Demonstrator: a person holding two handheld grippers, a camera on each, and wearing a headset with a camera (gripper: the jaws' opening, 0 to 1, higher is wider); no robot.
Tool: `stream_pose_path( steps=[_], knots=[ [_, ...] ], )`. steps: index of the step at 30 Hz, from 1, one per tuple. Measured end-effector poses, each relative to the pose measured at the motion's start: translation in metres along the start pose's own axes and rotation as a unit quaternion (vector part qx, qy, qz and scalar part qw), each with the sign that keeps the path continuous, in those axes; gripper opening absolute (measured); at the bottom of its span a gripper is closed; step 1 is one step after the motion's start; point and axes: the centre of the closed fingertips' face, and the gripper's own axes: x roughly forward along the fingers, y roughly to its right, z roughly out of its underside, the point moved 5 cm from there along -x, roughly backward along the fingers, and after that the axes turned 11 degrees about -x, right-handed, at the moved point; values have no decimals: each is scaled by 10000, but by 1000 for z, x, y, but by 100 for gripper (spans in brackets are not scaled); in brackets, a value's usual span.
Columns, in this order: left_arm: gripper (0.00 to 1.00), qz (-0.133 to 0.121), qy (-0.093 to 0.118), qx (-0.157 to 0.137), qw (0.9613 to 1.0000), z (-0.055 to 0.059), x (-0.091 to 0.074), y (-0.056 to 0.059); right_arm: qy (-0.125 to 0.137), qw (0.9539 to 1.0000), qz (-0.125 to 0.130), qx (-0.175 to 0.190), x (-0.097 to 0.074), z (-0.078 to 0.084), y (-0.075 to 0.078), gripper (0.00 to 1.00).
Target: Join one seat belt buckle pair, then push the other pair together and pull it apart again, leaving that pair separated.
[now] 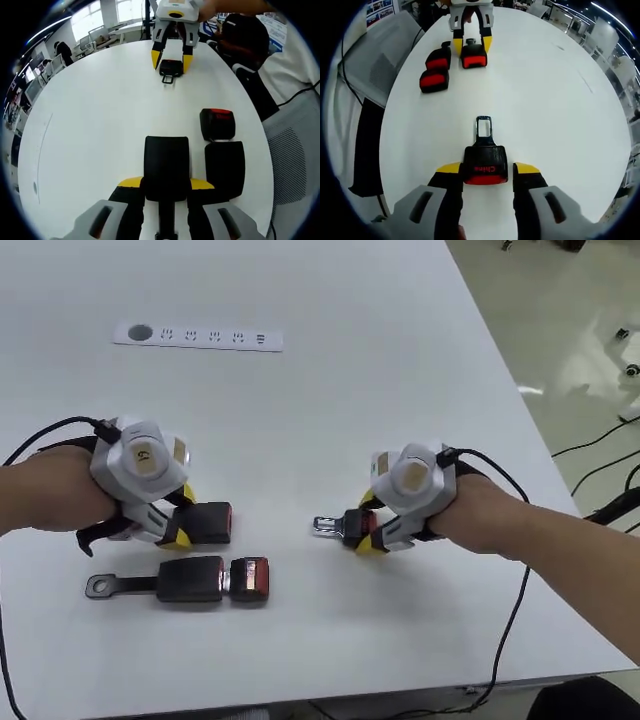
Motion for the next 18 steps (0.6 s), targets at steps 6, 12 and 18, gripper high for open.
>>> stream_pose_path(
  steps=[6, 12, 18],
  knots=[
    [34, -99, 11, -175, 9998, 3, 1, -4, 9, 9996, 275, -33, -3, -5, -1, 44],
    [39, -227, 209, -406, 9987, 1, -13, -1, 537, 9948, 663, 565, -17, -14, 0, 47],
    [45, -647, 711, -701, 9929, -5, -41, 4, 939, 9873, 932, 877, -36, -33, -10, 50]
  ],
)
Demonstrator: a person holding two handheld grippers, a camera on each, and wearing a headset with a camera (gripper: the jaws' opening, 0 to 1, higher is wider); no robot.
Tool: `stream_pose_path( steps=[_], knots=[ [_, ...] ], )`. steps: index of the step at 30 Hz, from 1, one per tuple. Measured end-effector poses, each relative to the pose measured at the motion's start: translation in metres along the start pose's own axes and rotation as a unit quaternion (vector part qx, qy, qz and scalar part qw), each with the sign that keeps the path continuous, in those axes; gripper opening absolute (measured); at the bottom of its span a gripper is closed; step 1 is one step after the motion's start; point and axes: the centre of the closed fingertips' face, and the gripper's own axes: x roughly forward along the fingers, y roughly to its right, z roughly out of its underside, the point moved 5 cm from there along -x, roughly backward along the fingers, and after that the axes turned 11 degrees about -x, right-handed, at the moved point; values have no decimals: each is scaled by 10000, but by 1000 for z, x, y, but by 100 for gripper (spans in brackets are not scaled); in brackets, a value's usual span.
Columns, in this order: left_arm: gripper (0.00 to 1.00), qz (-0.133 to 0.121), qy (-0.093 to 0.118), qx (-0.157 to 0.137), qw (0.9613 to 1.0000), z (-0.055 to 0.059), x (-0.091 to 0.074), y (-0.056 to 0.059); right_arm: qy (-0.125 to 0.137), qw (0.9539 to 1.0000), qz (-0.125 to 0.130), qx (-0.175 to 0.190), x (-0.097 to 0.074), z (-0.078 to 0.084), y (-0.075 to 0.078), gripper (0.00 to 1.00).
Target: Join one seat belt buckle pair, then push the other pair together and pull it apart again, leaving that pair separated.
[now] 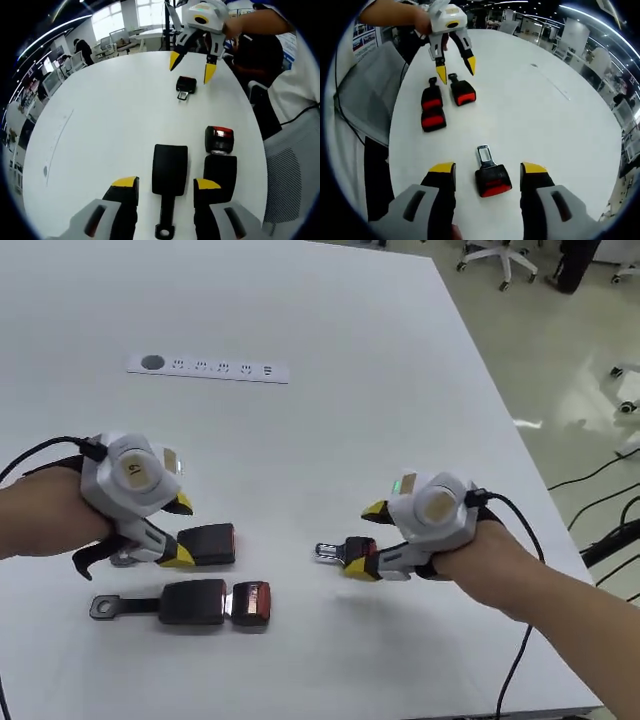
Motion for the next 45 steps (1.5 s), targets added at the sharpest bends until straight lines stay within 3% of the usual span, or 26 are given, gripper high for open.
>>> stream_pose_path(
  steps=[3, 9, 18, 22, 25, 32, 33, 35, 37, 41, 45],
  knots=[
    [48, -181, 191, 88, 9996, 3, -19, 15, 124, 9999, 12, 76, -3, -5, -13, 51],
    [60, -420, 335, -74, 9985, 23, -43, 39, 221, 9996, 79, 175, -14, -13, -34, 60],
    [78, -767, 426, -739, 9934, 62, -69, 66, 373, 9972, 220, 612, -26, -8, -64, 73],
    [83, -932, 470, -956, 9899, 78, -77, 71, 342, 9951, 349, 864, -32, 1, -73, 80],
    [88, -1090, 549, -1221, 9850, 89, -86, 71, 332, 9941, 435, 940, -37, 8, -74, 84],
    [99, -1145, 589, -1612, 9785, 115, -97, 70, 253, 9912, 699, 1092, -43, 21, -73, 99],
    [100, -1251, 602, -1767, 9744, 124, -101, 62, 239, 9909, 736, 1106, -43, 23, -73, 100],
    [100, -1193, 779, -2150, 9662, 122, -105, 67, 281, 9876, 776, 1335, -45, 24, -75, 100],
    [100, -1215, 807, -2113, 9665, 129, -109, 62, 331, 9864, 777, 1411, -46, 22, -79, 100],
    [100, -1182, 752, -2127, 9670, 132, -105, 69, 382, 9851, 770, 1493, -46, 21, -82, 100],
    [100, -1176, 749, -2217, 9651, 134, -102, 70, 437, 9836, 899, 1501, -46, 20, -81, 99]
  ],
)
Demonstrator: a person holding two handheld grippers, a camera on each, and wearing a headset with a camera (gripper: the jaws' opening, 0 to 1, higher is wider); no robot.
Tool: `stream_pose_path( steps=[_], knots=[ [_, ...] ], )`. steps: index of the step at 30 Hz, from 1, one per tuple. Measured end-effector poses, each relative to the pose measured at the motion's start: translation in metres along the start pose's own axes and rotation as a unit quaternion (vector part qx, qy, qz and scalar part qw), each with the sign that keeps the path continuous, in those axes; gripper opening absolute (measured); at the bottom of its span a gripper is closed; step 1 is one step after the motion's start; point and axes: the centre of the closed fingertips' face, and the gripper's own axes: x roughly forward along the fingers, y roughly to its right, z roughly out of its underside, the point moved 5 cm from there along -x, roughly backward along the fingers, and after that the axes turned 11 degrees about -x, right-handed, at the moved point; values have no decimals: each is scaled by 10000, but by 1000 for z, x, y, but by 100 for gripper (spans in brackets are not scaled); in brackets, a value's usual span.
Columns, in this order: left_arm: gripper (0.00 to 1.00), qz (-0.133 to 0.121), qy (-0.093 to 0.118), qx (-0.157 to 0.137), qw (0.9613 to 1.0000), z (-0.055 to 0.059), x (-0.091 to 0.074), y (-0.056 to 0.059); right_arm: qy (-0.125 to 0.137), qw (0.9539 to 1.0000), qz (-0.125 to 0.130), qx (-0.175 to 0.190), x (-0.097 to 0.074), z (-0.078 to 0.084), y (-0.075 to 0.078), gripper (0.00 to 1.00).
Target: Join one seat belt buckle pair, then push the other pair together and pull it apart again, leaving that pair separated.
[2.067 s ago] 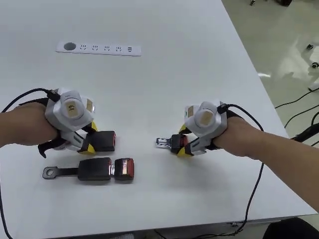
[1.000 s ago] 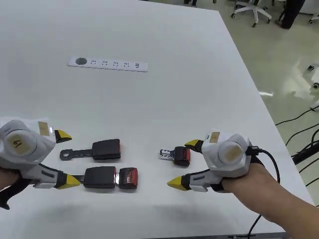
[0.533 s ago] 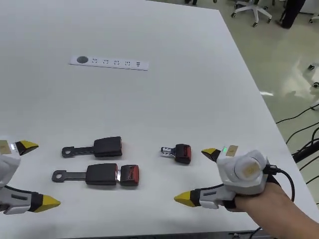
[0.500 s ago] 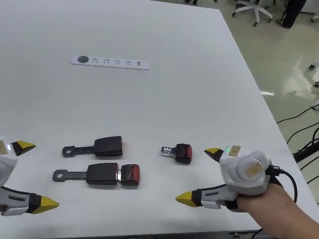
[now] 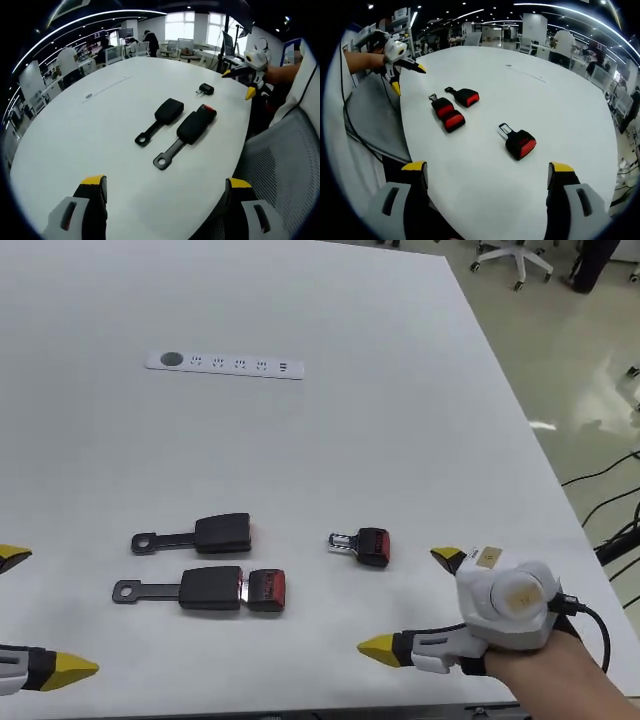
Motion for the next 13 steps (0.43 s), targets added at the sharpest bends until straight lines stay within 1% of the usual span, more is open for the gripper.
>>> stream_pose_path(
  steps=[2, 4, 6, 8, 10, 13],
  knots=[
    [100, -26, 18, -42, 10000, 3, 1, -2, 32, 10000, 46, 65, -1, 1, 1, 99],
    [100, -70, 56, -62, 9999, 3, 0, -3, 31, 9999, 31, 105, -2, 2, 0, 99],
    [100, -28, 98, -107, 9999, 3, 0, -1, 23, 10000, 27, 79, -2, 2, -1, 99],
    [100, -35, 96, -48, 9999, 2, -1, 1, 21, 10000, 8, 82, -1, 3, -3, 99],
    [100, -36, 114, -54, 9999, 2, -1, 1, 26, 9999, 6, 97, -1, 2, -4, 99],
    [100, -25, 138, -67, 9999, 2, -3, 3, 68, 9999, -6, 103, -2, -1, -7, 99]
  ],
)
